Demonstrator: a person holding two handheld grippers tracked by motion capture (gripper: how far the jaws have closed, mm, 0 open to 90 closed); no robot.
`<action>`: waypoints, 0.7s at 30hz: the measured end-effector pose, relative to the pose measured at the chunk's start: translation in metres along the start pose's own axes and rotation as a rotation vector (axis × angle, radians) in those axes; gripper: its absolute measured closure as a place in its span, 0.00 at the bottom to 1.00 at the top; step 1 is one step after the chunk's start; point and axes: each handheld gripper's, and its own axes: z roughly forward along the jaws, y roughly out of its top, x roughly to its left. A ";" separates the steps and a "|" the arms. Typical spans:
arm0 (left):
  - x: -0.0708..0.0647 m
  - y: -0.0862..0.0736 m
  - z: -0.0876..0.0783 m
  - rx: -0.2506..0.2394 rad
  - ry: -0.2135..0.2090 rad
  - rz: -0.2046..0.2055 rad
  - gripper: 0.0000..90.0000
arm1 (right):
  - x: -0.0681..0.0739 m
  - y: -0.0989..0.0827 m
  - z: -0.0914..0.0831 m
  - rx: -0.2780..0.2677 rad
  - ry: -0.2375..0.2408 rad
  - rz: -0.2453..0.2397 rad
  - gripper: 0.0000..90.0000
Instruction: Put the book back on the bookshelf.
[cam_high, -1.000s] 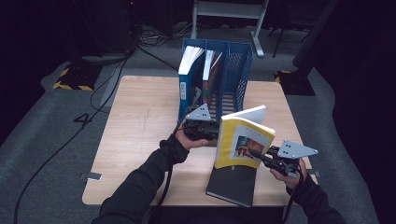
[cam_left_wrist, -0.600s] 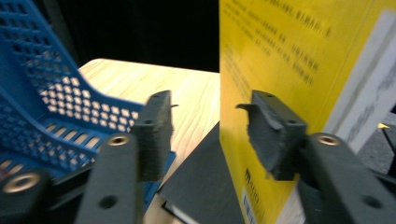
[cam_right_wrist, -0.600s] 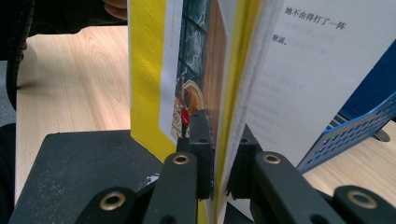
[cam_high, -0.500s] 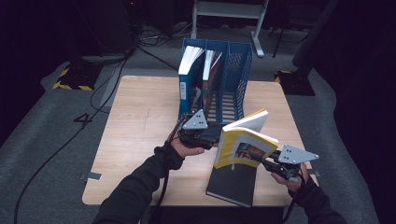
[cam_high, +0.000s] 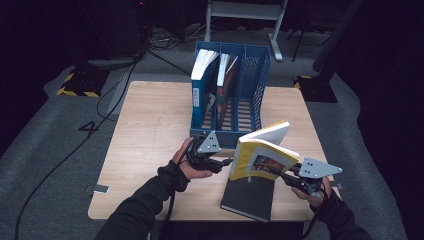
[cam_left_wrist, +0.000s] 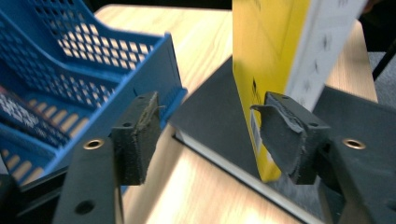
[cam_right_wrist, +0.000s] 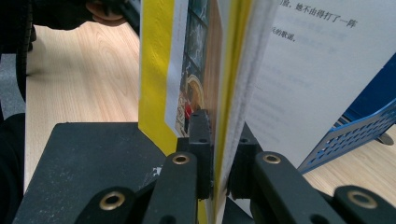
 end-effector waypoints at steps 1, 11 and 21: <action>-0.001 -0.002 0.000 0.013 0.001 0.004 0.39 | 0.000 0.000 0.000 -0.001 0.001 -0.004 0.93; -0.019 -0.011 0.014 -0.017 -0.122 -0.032 0.34 | 0.003 0.000 -0.001 0.009 0.015 -0.027 0.91; -0.017 0.003 0.046 -0.114 -0.174 -0.049 0.51 | 0.002 0.000 -0.003 0.022 0.030 -0.025 0.85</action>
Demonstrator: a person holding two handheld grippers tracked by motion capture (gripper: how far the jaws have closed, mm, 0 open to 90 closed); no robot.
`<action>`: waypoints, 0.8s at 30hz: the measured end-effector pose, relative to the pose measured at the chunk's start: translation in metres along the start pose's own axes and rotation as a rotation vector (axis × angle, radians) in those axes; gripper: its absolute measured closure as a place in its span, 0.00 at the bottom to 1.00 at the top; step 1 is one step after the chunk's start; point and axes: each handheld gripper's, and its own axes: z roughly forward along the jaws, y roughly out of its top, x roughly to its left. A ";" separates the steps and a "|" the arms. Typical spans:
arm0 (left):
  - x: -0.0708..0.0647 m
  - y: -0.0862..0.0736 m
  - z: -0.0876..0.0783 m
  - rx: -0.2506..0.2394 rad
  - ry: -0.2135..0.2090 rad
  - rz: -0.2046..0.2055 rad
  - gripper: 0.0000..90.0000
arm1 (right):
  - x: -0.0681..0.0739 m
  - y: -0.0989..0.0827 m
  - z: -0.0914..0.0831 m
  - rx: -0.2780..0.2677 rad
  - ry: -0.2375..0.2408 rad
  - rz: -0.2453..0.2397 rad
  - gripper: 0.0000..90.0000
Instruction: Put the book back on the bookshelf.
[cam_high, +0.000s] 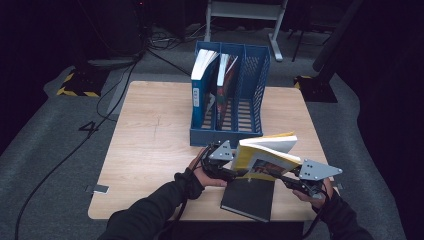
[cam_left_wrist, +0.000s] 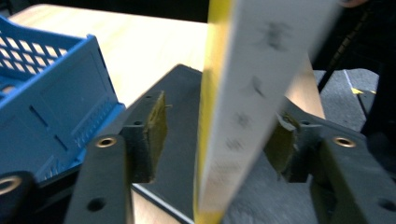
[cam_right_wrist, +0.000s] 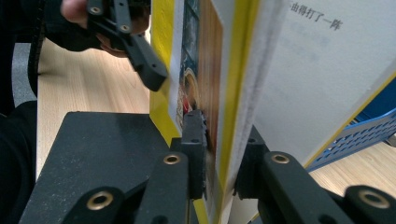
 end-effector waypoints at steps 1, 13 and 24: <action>0.000 0.000 0.000 0.000 0.000 0.000 0.53 | 0.000 0.000 0.000 0.000 0.000 0.000 0.85; -0.004 0.021 0.000 -0.094 -0.017 0.084 0.78 | -0.009 -0.004 -0.006 0.019 -0.057 0.019 0.70; -0.007 0.022 -0.001 -0.076 -0.033 0.107 0.82 | -0.025 -0.011 -0.019 0.002 -0.176 0.114 0.52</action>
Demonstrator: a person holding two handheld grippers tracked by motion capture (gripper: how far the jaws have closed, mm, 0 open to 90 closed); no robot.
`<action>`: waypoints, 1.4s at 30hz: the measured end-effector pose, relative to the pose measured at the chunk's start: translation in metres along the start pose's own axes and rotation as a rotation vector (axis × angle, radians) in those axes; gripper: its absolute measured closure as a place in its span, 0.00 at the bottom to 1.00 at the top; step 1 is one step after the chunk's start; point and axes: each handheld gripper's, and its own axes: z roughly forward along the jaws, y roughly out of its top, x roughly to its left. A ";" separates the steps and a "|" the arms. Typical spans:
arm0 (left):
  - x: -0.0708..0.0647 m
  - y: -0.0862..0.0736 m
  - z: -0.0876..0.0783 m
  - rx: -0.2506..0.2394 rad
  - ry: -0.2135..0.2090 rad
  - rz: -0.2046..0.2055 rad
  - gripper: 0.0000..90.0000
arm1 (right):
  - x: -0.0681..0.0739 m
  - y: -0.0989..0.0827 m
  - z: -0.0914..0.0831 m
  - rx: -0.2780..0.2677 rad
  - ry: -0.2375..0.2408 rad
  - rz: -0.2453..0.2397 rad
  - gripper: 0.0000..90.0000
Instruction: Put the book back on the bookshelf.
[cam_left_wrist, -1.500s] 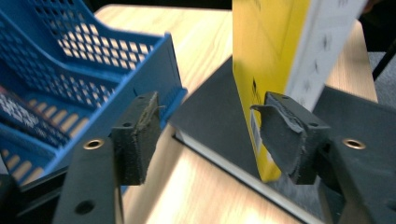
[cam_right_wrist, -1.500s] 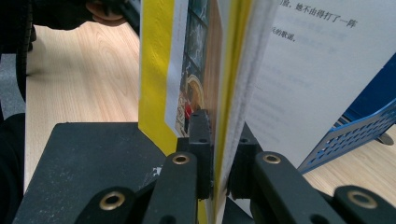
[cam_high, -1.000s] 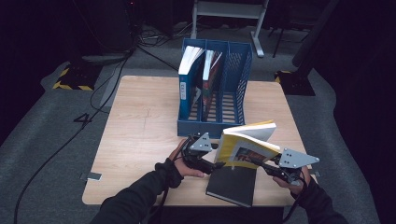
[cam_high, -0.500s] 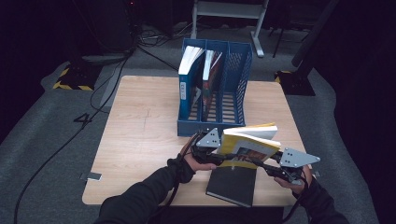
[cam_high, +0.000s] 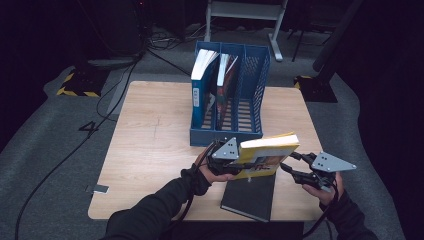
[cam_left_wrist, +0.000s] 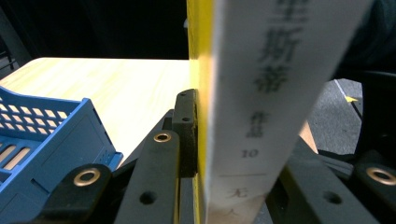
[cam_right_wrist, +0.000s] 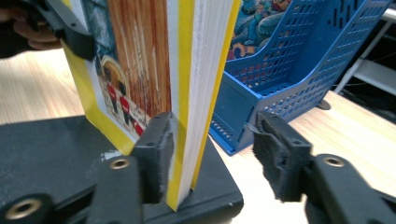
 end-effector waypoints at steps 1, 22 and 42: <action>0.000 0.000 0.000 0.000 0.000 0.000 0.82 | 0.000 0.000 0.000 0.000 0.000 0.000 0.52; -0.001 0.031 -0.006 -0.107 0.060 -0.045 0.63 | 0.017 0.002 0.024 0.044 0.064 -0.030 0.54; -0.005 0.040 -0.006 -0.059 0.063 -0.031 0.83 | 0.019 0.002 0.025 0.049 0.054 -0.035 0.50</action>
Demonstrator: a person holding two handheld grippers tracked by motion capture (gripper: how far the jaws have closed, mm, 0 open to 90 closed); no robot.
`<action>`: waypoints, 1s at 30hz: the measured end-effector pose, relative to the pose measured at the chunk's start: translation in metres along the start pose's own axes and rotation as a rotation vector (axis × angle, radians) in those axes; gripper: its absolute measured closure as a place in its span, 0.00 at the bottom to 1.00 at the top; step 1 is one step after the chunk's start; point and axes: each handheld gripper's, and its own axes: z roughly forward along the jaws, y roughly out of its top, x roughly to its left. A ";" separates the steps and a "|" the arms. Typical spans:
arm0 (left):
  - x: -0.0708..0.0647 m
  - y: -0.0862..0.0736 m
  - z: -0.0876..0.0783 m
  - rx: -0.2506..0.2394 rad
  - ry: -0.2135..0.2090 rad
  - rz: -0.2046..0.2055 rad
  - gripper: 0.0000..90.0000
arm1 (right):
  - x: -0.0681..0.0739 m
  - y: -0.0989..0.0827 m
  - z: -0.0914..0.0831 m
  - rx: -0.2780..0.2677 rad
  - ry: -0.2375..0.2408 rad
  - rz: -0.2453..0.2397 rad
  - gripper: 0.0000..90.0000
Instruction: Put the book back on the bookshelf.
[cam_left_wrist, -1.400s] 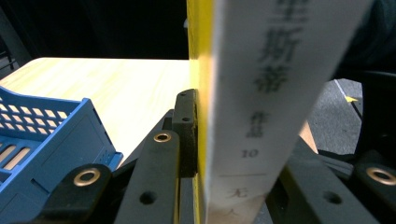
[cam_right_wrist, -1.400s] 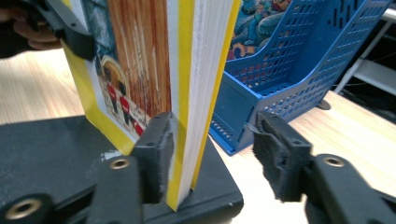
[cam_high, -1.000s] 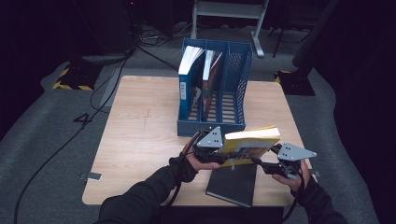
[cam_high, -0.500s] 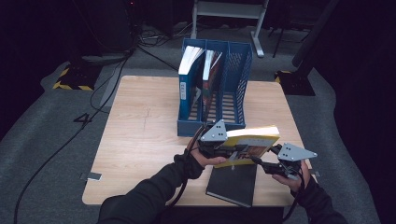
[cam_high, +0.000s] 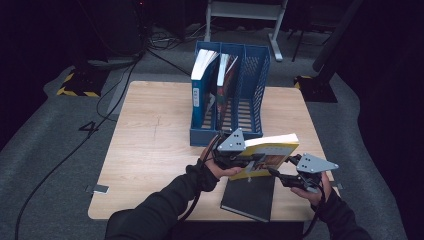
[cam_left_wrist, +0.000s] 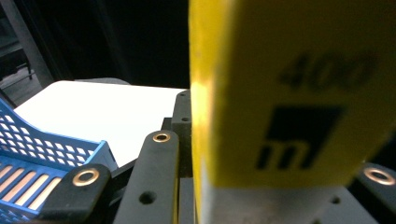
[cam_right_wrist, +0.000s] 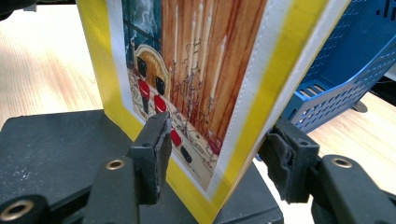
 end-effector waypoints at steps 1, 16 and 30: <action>0.000 0.000 0.000 -0.002 0.003 -0.003 0.83 | 0.000 0.000 0.000 0.000 -0.001 -0.002 0.49; 0.018 0.005 -0.010 -0.053 0.165 -0.039 0.83 | -0.021 -0.014 -0.014 0.041 -0.107 0.044 0.37; 0.036 0.017 -0.063 -0.127 0.396 -0.076 0.83 | -0.027 -0.021 -0.008 0.096 -0.128 0.052 0.37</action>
